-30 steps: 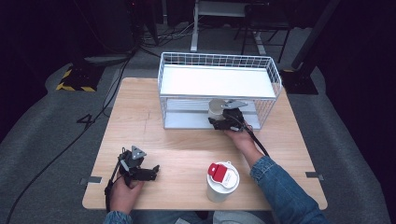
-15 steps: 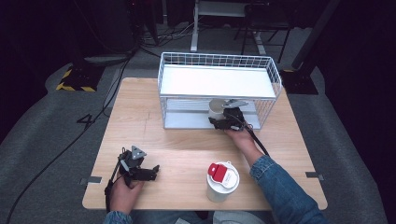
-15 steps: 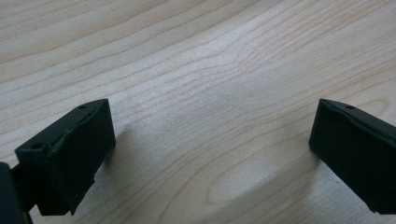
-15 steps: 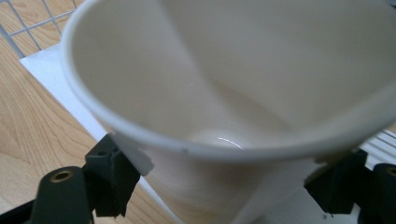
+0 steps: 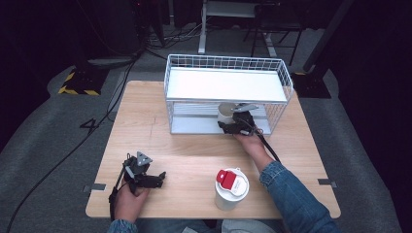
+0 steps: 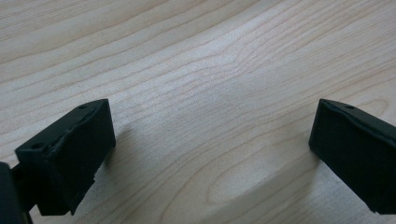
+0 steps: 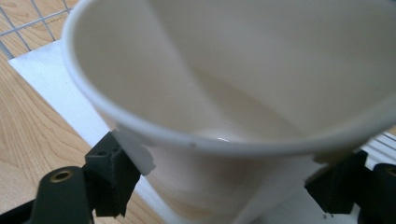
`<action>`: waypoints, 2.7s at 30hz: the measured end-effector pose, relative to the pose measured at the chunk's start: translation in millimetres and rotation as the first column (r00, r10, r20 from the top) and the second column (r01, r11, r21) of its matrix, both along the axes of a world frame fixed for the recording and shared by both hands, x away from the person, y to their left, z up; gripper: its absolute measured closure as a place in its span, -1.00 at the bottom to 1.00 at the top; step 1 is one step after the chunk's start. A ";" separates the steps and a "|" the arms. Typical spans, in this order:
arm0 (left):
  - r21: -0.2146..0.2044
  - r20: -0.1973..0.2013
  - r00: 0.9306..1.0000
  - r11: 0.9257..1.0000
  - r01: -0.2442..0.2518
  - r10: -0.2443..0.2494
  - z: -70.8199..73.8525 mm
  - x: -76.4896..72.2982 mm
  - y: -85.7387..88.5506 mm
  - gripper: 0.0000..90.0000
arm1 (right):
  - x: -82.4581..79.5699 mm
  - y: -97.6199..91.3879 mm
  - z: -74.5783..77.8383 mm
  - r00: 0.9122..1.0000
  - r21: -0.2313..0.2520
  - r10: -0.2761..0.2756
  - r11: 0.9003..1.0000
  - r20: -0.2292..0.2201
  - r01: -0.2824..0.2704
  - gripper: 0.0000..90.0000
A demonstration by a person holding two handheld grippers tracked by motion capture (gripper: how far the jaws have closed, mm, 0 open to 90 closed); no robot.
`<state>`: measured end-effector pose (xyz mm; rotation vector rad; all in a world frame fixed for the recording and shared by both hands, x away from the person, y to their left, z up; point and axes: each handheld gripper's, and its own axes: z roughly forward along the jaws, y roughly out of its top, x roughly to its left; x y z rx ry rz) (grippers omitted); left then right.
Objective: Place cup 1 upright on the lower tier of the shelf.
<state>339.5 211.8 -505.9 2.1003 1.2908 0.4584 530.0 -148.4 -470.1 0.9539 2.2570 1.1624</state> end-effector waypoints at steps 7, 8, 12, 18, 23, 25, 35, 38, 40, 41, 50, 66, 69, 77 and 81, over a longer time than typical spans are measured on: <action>0.000 0.000 1.000 1.000 0.001 -0.001 0.0 0.0 0.1 -0.98 | 1.9 -2.2 -1.4 1.000 0.013 -0.008 1.000 -0.015 0.008 -0.65; -0.001 0.000 1.000 1.000 0.000 0.000 0.0 0.0 0.0 -0.98 | 1.9 -2.7 -1.2 1.000 0.014 -0.010 1.000 -0.016 0.010 -0.65; -0.001 0.001 1.000 1.000 0.001 -0.001 -0.1 0.2 0.1 -0.98 | 1.0 -4.4 0.4 1.000 0.021 -0.023 0.999 -0.018 0.024 -0.65; -0.003 0.001 1.000 1.000 0.005 -0.005 -0.1 0.7 0.1 -0.98 | -3.4 -7.6 3.6 1.000 0.016 -0.022 1.000 -0.010 0.022 -0.65; 0.000 0.001 1.000 1.000 0.009 -0.009 0.0 1.0 0.1 -0.99 | -9.7 -14.7 8.9 1.000 0.027 -0.016 1.000 0.006 0.016 -0.66; -0.001 -0.002 1.000 1.000 0.012 -0.012 0.2 1.2 0.1 -0.99 | -13.2 -17.4 11.6 1.000 0.029 -0.016 0.999 0.005 0.016 -0.66; -0.003 -0.004 1.000 1.000 0.022 -0.022 0.1 3.1 -0.7 -0.99 | -35.9 -30.4 21.4 1.000 0.030 0.019 0.999 0.005 -0.019 -0.67; -0.001 -0.003 1.000 1.000 0.024 -0.024 0.2 4.6 -1.3 -0.99 | -43.1 -33.9 24.5 1.000 0.032 0.028 0.999 0.006 -0.028 -0.67; 0.001 -0.003 1.000 1.000 0.028 -0.028 0.2 5.0 -1.2 -0.99 | -49.1 -38.1 27.9 0.999 0.033 0.039 0.999 0.014 -0.039 -0.67; 0.000 -0.002 1.000 1.000 0.027 -0.027 0.1 5.0 -1.2 -0.99 | -51.9 -40.4 29.7 0.999 0.034 0.040 0.999 0.018 -0.041 -0.67; -0.001 -0.001 1.000 1.000 0.026 -0.026 0.1 5.4 -1.3 -0.99 | -73.6 -64.9 46.9 0.998 0.051 0.042 0.998 0.041 -0.044 -0.67; -0.001 -0.002 0.999 0.999 0.036 -0.036 0.1 5.1 -0.4 -0.99 | -110.1 -106.3 57.8 0.999 0.033 0.033 0.999 0.024 -0.034 -0.67; -0.001 -0.002 0.999 0.999 0.037 -0.037 0.1 5.1 -0.3 -0.99 | -115.8 -115.3 56.3 1.000 0.035 0.025 0.999 0.018 -0.026 -0.67; -0.004 -0.001 1.000 1.000 0.031 -0.031 -0.1 4.6 -0.7 -0.99 | -130.8 -138.6 51.7 1.000 0.045 -0.004 0.999 -0.009 0.005 -0.67; 0.000 -0.001 0.999 0.999 0.032 -0.032 0.1 4.2 -0.7 -0.99 | -135.9 -149.5 45.8 1.000 0.043 -0.025 0.999 -0.018 0.025 -0.67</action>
